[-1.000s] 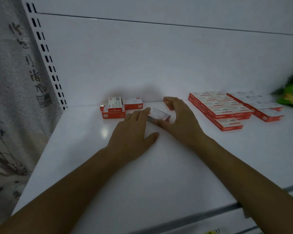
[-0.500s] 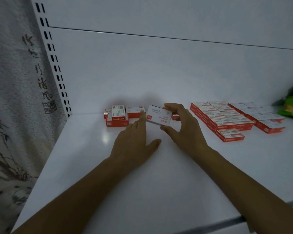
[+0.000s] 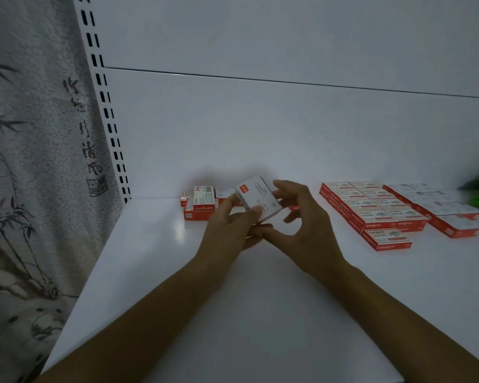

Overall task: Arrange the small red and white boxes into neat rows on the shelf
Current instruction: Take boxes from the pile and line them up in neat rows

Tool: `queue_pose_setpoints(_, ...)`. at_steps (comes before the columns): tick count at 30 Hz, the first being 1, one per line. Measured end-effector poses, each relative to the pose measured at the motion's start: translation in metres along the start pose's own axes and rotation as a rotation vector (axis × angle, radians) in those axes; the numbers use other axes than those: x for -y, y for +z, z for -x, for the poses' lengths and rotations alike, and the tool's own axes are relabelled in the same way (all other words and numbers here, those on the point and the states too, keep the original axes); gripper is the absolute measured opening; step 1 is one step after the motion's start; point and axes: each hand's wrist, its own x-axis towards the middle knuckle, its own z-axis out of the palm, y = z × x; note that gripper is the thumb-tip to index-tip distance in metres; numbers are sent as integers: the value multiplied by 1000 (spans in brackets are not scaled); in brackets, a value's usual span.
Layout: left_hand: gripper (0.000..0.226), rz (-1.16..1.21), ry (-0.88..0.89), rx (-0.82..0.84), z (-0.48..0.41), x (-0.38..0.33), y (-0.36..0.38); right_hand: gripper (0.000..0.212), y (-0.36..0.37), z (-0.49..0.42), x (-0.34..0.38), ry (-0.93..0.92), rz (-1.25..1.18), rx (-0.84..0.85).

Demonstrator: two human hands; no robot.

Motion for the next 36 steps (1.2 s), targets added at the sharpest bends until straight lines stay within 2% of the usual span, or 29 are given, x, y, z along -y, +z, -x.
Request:
queue_pose_setpoints(5, 34, -77, 148, -99, -5, -2, -6, 69, 1, -1, -1, 5, -53, 48)
queue_pose_setpoints(8, 30, -118, 189, -136, -7, -3, -11, 70, -2, -2, -3, 56, -61, 60)
queue_pose_setpoints(11, 35, -173, 195, -62, -6, -7, -11, 67, -7, -6, -4, 198, -145, 94)
queue_pose_setpoints(13, 37, -208, 204, 19, -4, -7, -10, 59, -12, -9, -2, 343, -332, 124)
queue_pose_setpoints(15, 34, -287, 239, 69, -4, -5, -10, 49, -16, -11, 0, 413, -486, 124)
queue_pose_setpoints(18, 32, -352, 263, 45, -5, 1, -12, 36, -22, -10, 5, 401, -529, 130)
queue_pose_setpoints(24, 19, -282, 235, -56, -7, 7, -18, 57, -19, -5, 5, 354, -513, 266)
queue_pose_setpoints(27, 19, -365, 291, -82, -6, 10, -17, 55, -17, -5, 3, 314, -451, 274)
queue_pose_setpoints(29, 27, -481, 352, -78, -4, 10, -16, 51, -18, -5, 3, 310, -414, 257)
queue_pose_setpoints(33, 66, -664, 434, -35, 2, 6, -9, 46, -27, -10, 4, 294, -370, 210)
queue_pose_setpoints(36, 70, -747, 498, -2, 4, 1, -6, 49, -40, -18, 4, 285, -302, 182)
